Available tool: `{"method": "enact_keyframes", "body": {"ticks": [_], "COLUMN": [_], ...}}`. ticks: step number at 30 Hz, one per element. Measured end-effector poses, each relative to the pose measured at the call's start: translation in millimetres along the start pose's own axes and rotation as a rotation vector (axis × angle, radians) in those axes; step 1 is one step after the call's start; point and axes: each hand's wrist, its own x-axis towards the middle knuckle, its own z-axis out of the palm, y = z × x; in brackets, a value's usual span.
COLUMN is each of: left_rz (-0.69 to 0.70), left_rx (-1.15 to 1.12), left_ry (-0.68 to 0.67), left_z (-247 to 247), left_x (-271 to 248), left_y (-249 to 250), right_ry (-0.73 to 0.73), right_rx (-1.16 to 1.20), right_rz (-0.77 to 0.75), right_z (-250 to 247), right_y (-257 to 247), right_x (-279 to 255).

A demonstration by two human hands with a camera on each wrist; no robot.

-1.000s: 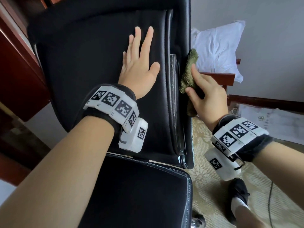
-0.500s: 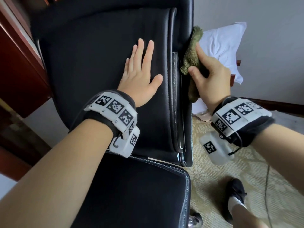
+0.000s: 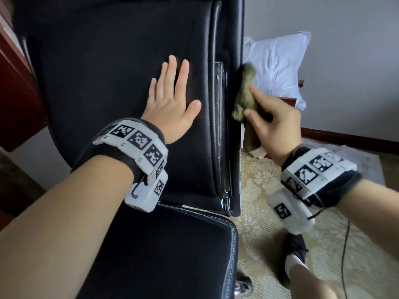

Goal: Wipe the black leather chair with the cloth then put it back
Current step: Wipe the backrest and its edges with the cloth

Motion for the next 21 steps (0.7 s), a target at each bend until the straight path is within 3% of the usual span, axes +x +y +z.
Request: {"method": "enact_keyframes", "body": {"ticks": [3, 6, 16, 21], "left_rz": [-0.014, -0.017, -0.023, -0.024], "left_rx": [0.013, 0.021, 0.019, 0.021], "left_ry": [-0.022, -0.040, -0.051, -0.040], "left_z": [-1, -4, -2, -2], "left_x": [0, 0, 2, 1], "left_y": [1, 0, 2, 3], "right_ry": [0.066, 0.018, -0.022, 0.017], "right_rx": [0.017, -0.033, -0.176, 0.018], "right_rz": [0.021, 0.113, 0.069, 0.179], "right_z": [0, 10, 22, 18], "right_y": [-22, -30, -1, -4], "right_x": [38, 57, -1, 6]}}
